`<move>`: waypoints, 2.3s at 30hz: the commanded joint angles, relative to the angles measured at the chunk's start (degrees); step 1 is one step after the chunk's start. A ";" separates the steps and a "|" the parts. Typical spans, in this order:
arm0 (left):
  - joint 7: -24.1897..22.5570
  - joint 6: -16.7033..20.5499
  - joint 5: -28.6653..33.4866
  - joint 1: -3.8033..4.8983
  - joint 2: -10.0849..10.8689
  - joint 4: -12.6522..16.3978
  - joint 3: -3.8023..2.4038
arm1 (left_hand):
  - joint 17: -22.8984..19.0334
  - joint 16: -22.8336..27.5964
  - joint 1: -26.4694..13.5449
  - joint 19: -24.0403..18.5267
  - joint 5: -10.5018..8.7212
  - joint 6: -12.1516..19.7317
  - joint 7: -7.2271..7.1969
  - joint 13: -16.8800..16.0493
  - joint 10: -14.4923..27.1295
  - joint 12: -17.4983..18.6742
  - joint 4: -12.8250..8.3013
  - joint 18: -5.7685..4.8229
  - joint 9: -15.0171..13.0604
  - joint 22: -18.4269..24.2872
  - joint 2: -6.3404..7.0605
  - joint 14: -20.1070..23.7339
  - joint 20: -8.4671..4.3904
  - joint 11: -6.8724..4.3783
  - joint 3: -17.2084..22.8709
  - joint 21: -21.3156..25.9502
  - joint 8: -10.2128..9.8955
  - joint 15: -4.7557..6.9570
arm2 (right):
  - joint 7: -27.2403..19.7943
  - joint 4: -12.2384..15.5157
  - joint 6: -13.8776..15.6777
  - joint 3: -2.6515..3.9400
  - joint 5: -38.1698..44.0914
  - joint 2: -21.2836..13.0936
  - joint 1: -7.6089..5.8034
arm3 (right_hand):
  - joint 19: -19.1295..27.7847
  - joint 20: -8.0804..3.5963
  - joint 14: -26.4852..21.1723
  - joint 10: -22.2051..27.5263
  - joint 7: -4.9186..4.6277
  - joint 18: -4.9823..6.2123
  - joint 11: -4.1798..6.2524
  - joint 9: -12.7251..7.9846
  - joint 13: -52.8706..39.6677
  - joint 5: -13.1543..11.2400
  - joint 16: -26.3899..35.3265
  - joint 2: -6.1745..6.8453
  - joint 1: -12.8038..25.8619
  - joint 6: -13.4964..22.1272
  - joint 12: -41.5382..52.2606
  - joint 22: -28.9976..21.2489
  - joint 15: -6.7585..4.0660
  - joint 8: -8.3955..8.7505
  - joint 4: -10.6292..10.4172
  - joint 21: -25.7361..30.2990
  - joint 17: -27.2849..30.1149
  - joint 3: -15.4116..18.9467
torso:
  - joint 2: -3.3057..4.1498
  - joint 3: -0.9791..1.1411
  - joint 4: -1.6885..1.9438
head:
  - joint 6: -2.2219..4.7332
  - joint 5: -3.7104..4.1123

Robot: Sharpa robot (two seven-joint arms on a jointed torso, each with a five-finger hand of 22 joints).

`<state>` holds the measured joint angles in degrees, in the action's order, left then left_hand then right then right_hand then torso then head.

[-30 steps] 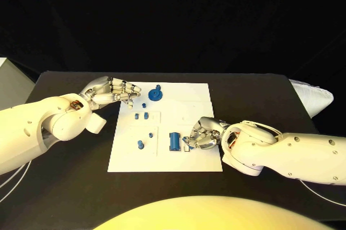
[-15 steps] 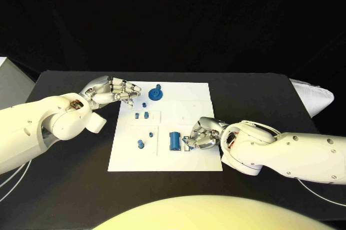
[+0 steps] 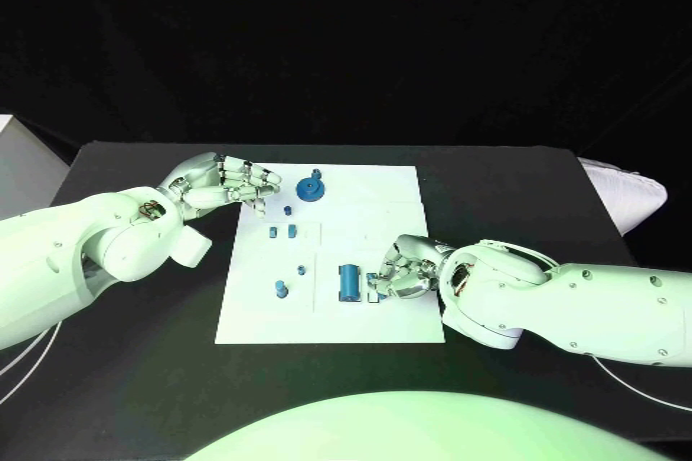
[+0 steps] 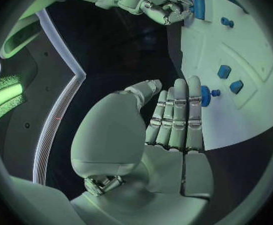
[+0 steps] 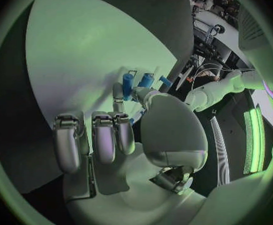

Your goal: Assemble the parts on the task board

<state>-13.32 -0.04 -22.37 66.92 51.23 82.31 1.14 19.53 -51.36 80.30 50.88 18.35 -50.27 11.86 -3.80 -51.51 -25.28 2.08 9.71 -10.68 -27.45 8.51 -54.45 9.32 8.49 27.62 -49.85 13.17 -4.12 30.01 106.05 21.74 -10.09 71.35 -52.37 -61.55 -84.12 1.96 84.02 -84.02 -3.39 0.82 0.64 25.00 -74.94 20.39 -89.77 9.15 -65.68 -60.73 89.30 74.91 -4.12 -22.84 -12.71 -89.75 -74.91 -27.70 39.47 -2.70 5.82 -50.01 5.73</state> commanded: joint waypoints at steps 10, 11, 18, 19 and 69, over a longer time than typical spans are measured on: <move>-0.05 -0.81 0.39 0.02 0.01 0.16 -0.04 | 0.11 0.28 -0.07 -0.29 0.10 -0.06 0.18 -0.09 0.40 0.20 0.36 0.83 0.14 0.09 -0.39 0.20 0.01 0.10 0.01 -0.09 0.33 -0.19 | -0.93 0.61 -0.27 -0.13 0.32 0.13 0.23 | -5.88 -0.41 5.98 -5.96 0.24 -0.82 0.37 -0.06 -15.04 0.58 -0.23 -1.23 0.18 -0.30 0.66 15.09 -0.48 -0.34 -0.12 -0.25 -15.09 -1.19 | 0.00 0.00 -0.03 | 0.01 -0.02; -0.04 -0.81 0.39 0.02 0.02 0.16 -0.04 | 0.11 0.28 -0.07 -0.29 0.10 -0.06 0.18 -0.09 0.40 0.20 0.36 0.83 0.14 0.09 -0.39 0.20 0.01 0.10 0.01 -0.09 0.33 -0.19 | -1.00 0.64 -0.23 -0.13 0.24 0.13 0.23 | -5.88 -0.41 5.98 -5.96 0.24 -0.82 0.37 -0.06 -15.04 0.58 -0.23 -1.23 0.18 -0.30 0.66 15.09 -0.48 -0.34 -0.12 -0.25 -15.09 -1.19 | 0.02 -0.01 -0.01 | 0.01 0.01; 0.05 -0.82 0.38 0.02 0.06 0.16 -0.04 | 0.12 0.29 -0.12 -0.30 0.11 -0.07 0.18 -0.09 0.41 0.20 0.41 0.82 0.15 0.10 -0.42 0.20 0.02 0.10 0.01 -0.08 0.34 -0.21 | -1.47 0.85 -0.80 -0.13 -0.66 0.13 0.23 | -5.88 -0.46 5.98 -5.98 0.24 -0.82 0.38 -0.11 -15.06 0.77 -0.23 -1.20 1.24 -0.46 0.70 15.09 -0.51 -0.54 -0.50 -0.25 -15.09 -1.45 | 0.00 -0.03 0.04 | 0.01 0.01; 0.06 -0.81 0.38 0.02 0.07 0.17 -0.04 | 0.12 0.29 -0.12 -0.30 0.11 -0.07 0.18 -0.09 0.41 0.20 0.41 0.82 0.15 0.10 -0.42 0.20 0.02 0.10 0.01 -0.08 0.34 -0.21 | -1.47 0.85 -0.82 -0.13 -0.71 0.12 0.23 | -5.88 -0.46 5.98 -5.98 0.24 -0.82 0.38 -0.11 -15.06 0.77 -0.23 -1.20 1.24 -0.46 0.70 15.09 -0.51 -0.54 -0.50 -0.25 -15.09 -1.45 | 0.00 -0.05 0.04 | 0.01 0.02; 0.21 -0.83 0.37 0.02 0.16 0.03 -0.04 | 0.15 0.30 -0.26 -0.33 0.12 -0.09 0.16 -0.08 0.44 0.20 0.59 0.82 0.19 0.16 -0.55 0.23 0.05 0.10 0.04 0.00 0.42 -0.23 | -3.77 0.56 -1.99 -0.09 -1.46 -0.89 0.21 | -5.88 -0.46 5.98 -5.98 0.19 -0.82 0.33 -1.43 -15.06 -4.83 -0.23 2.43 8.89 -0.39 0.70 15.09 -0.46 -1.60 -2.19 -0.25 -15.09 5.20 | 0.00 0.03 -0.03 | 0.01 -0.32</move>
<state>-12.87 -0.09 -22.37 66.92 51.41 82.22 1.14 19.59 -51.36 80.06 50.88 18.35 -50.28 11.86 -3.80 -51.51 -25.28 2.46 9.71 -10.54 -27.34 8.28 -54.36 9.32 8.49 27.68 -49.85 13.41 -4.21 28.18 106.42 21.86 -10.17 70.13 -53.10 -61.40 -83.90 1.75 83.81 -84.02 -3.03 0.82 0.63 23.67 -74.93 16.17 -89.77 11.52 -55.72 -61.25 89.80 74.91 -4.32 -24.17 -15.29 -89.75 -74.90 -22.63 39.44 -2.73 5.81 -50.01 5.49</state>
